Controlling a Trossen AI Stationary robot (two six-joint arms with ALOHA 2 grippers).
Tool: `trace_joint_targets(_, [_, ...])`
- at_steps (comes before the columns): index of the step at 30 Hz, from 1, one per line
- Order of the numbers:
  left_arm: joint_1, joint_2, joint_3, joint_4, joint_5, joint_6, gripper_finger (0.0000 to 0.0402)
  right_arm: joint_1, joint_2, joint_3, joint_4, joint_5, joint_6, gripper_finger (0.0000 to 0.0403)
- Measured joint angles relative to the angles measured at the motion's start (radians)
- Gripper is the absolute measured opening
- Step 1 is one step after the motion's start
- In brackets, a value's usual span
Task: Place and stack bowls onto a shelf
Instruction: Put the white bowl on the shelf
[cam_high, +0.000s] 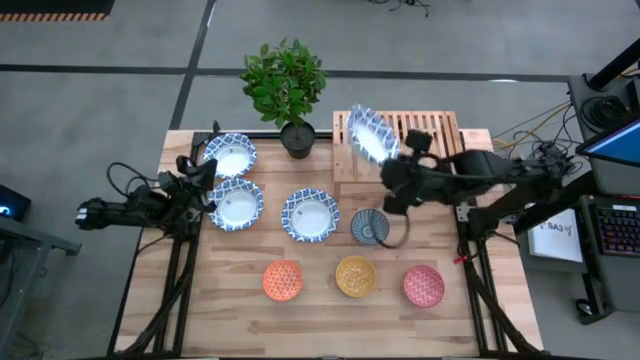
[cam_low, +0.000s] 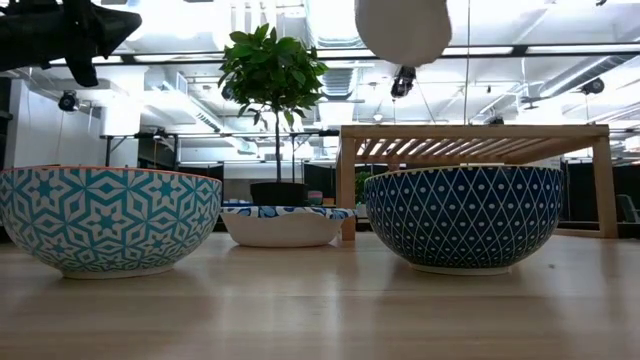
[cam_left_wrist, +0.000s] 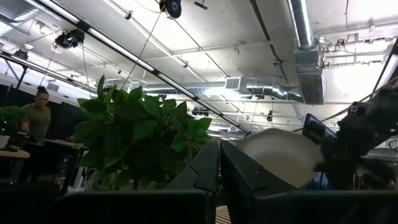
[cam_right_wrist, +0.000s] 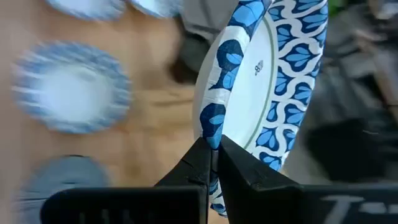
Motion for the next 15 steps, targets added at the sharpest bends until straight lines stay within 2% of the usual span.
trace_joint_targets(10, [0.000,0.000,0.000,-0.049,0.000,-0.034,0.0000,-0.190,0.175,-0.032,-0.008,-0.012,-0.160,0.0012])
trace_joint_targets(15, [0.000,0.000,0.000,-0.046,0.000,-0.034,0.0000,-0.257,0.264,-0.032,-0.062,-0.012,-0.143,0.0012])
